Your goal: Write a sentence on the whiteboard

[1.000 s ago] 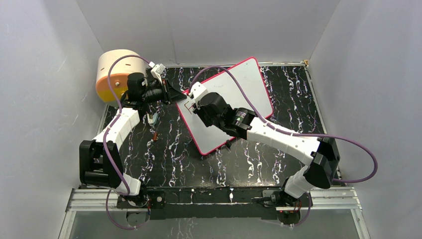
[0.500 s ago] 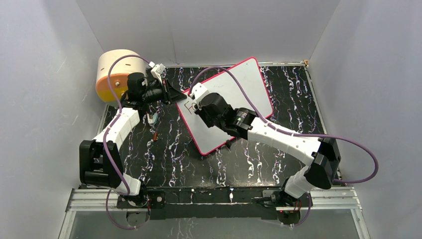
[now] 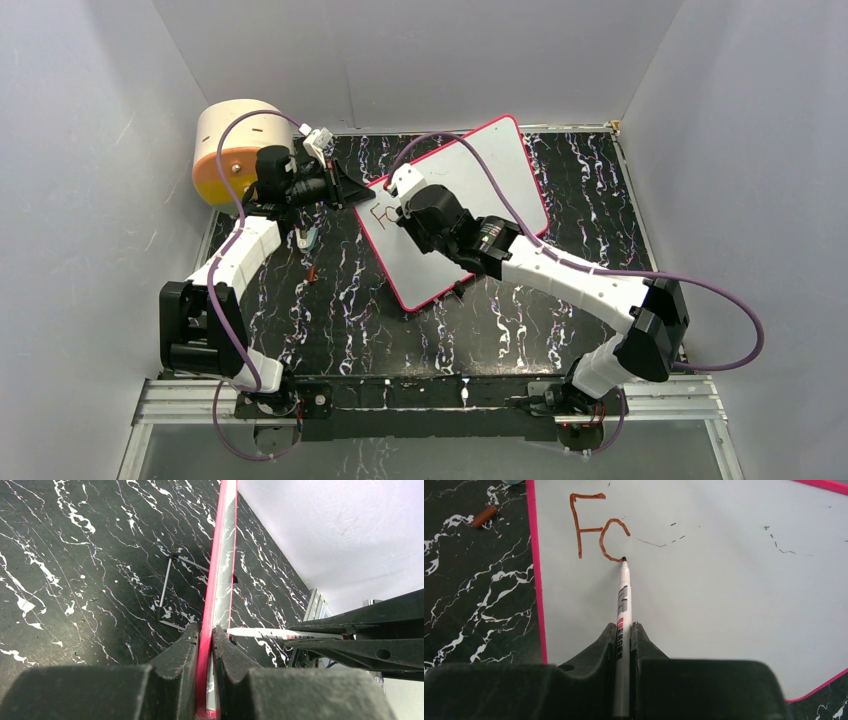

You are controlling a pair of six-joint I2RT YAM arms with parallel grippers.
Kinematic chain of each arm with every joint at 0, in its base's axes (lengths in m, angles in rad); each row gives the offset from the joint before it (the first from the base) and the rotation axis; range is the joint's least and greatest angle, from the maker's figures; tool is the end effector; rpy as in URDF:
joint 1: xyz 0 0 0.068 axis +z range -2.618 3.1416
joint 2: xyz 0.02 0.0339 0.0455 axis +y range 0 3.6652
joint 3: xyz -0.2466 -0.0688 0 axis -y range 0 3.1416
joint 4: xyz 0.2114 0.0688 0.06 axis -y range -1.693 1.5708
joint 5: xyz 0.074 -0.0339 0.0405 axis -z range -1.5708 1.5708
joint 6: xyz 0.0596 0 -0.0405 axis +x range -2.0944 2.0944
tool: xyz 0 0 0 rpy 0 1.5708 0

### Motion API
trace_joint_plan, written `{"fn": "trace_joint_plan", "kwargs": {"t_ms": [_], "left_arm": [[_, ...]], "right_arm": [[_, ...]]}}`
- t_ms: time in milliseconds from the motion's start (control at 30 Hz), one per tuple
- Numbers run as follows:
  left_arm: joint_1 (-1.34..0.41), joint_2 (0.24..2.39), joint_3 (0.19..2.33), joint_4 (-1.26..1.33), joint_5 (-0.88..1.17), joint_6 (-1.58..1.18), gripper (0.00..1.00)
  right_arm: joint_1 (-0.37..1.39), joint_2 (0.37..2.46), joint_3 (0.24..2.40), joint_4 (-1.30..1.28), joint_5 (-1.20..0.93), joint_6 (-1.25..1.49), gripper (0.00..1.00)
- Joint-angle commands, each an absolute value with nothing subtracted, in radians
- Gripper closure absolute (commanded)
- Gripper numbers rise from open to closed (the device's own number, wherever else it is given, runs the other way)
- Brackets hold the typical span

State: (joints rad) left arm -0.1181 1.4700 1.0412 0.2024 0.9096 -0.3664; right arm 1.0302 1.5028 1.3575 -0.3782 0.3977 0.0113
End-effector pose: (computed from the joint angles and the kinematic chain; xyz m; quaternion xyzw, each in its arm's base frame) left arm 0.3124 -0.0844 0.3007 0.1844 0.7314 -0.4679 0.4606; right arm 0.1911 0.2734 0.3238 -0.3278 0.7893 0.0955 0.5103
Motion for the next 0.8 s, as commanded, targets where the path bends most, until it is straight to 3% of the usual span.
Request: {"fn": "trace_joint_plan", "kwargs": {"t_ms": [0, 767], "left_arm": [[-0.133, 1.483, 1.053, 0.13, 0.874, -0.33, 1.0], [-0.136, 1.486, 1.054, 0.129, 0.873, -0.331, 1.0]], "right_arm": [[1.007, 1.482, 1.347, -0.29, 0.435, 0.002, 1.0], [0.993, 1.476, 1.353, -0.217, 0.387, 0.002, 1.0]]}}
